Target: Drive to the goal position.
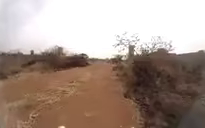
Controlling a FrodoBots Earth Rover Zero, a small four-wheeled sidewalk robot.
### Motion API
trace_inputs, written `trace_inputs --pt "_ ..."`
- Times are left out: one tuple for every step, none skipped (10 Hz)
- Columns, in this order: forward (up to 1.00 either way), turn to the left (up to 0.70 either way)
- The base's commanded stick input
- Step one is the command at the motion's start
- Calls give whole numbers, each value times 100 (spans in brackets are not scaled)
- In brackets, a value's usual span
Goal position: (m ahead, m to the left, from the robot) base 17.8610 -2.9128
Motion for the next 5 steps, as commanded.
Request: trace_inputs --pt "50 0" --pt "50 0" --pt "50 0" --pt "50 0" --pt "50 0"
